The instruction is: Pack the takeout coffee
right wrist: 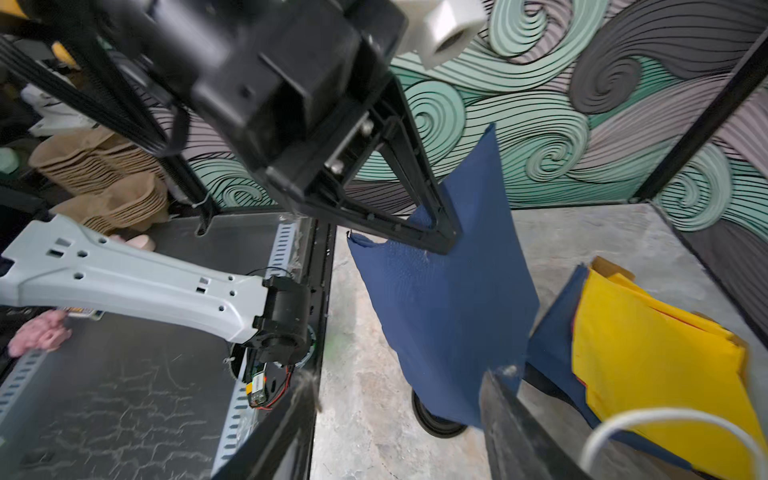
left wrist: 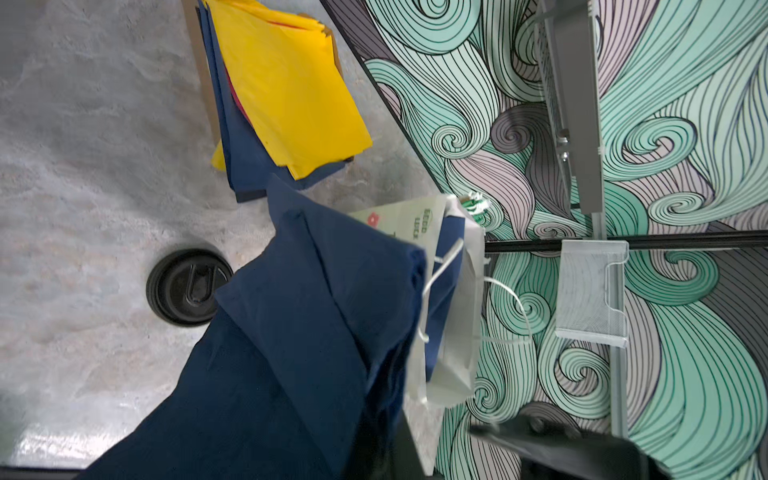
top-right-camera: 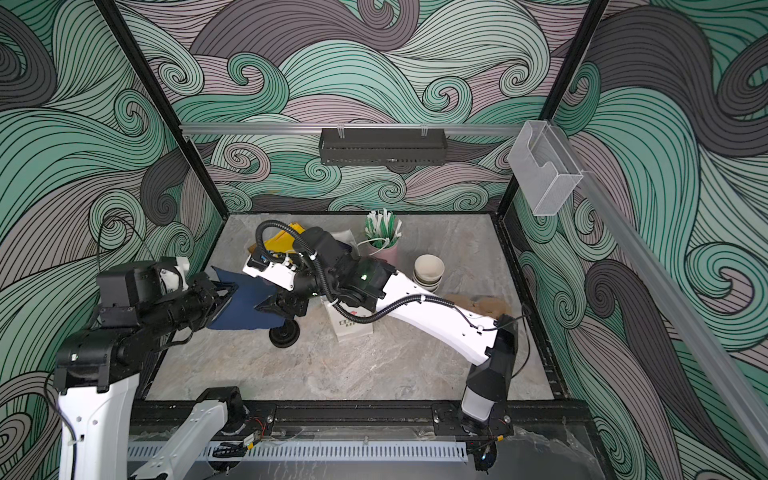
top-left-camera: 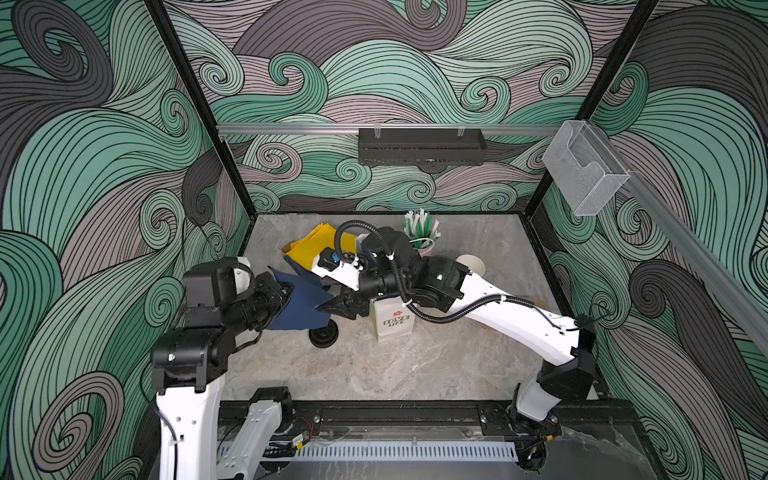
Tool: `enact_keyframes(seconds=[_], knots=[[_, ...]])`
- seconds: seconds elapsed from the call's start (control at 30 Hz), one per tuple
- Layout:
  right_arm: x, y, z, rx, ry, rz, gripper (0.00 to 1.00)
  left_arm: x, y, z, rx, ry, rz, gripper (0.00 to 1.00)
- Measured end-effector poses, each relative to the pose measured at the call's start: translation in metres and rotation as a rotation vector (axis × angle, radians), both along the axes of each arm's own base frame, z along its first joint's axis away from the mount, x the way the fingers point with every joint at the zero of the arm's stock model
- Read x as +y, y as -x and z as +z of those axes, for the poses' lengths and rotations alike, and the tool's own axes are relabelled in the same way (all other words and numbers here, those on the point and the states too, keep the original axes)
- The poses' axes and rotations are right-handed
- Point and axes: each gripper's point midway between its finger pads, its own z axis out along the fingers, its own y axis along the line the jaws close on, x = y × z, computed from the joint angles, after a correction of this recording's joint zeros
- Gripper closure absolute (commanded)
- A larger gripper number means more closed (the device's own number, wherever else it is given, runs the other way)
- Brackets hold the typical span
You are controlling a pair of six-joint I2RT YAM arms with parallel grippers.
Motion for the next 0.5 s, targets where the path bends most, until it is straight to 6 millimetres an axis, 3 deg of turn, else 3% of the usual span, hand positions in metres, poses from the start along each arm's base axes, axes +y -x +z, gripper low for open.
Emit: enact_keyframes(seconds=[0.23, 0.43, 0.5], knots=[[0.018, 0.028, -0.047, 0.023, 0.022, 0.104, 0.35, -0.008, 0.039, 0.003, -0.017, 0.101, 0.032, 1.00], [0.034, 0.036, -0.055, -0.005, -0.024, 0.123, 0.53, -0.010, 0.053, -0.001, -0.006, 0.158, 0.058, 1.00], [0.037, 0.038, -0.052, -0.013, -0.042, 0.129, 0.51, -0.011, 0.053, -0.001, 0.000, 0.168, 0.060, 1.00]])
